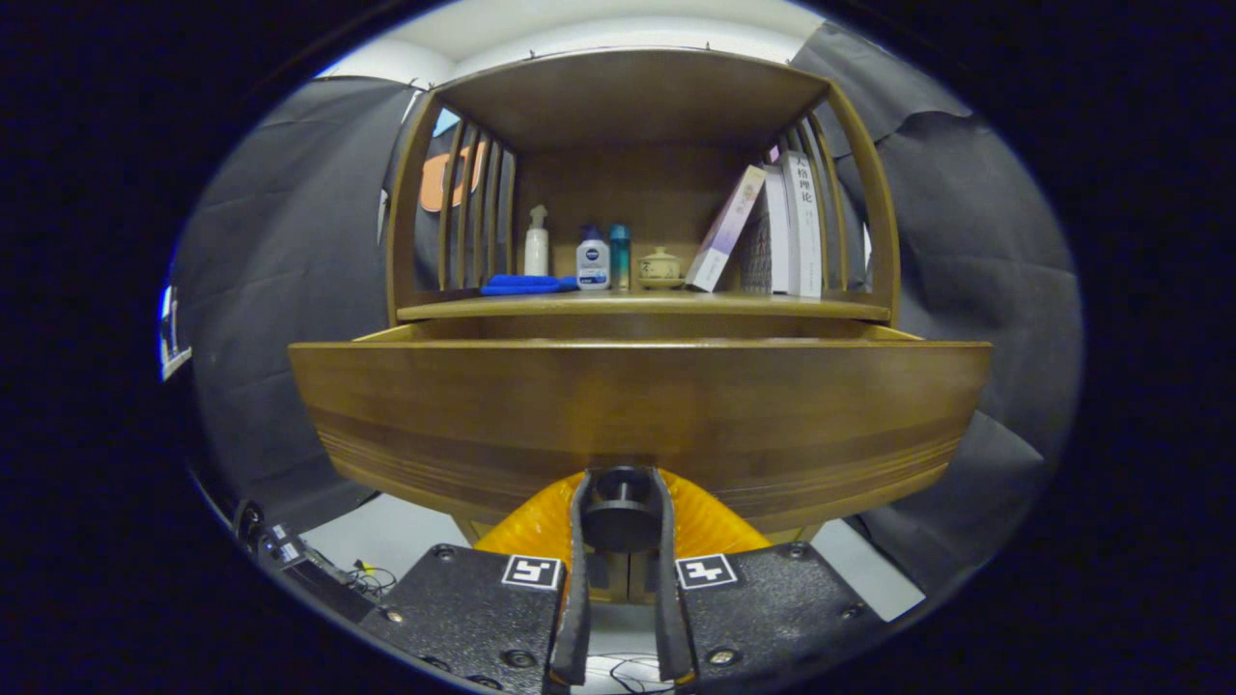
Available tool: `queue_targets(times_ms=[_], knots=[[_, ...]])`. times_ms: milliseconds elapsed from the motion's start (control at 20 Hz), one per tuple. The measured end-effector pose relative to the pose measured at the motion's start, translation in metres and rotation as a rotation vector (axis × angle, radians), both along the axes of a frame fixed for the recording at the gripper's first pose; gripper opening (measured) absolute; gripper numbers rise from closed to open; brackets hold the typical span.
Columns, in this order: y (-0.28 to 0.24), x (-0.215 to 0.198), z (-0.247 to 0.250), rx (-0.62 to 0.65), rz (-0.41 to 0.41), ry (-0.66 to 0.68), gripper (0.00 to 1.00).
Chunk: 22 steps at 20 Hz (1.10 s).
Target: Pull open the drawer, take out the items inside it, and place them on the countertop above the cabinet.
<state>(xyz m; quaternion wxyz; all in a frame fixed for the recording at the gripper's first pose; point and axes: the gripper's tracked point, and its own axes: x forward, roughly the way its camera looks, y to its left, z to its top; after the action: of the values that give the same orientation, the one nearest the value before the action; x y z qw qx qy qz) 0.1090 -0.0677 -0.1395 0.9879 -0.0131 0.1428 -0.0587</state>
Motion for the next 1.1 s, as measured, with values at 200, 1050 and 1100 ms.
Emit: queue_targets(times_ms=[200,1050,1100], knots=[[0.004,-0.024,-0.003,0.007,0.013,0.008,0.3],[0.0,-0.063,0.011,-0.047,0.069,0.082,0.78],[0.002,-0.067,0.018,-0.036,0.081,0.088,0.87]])
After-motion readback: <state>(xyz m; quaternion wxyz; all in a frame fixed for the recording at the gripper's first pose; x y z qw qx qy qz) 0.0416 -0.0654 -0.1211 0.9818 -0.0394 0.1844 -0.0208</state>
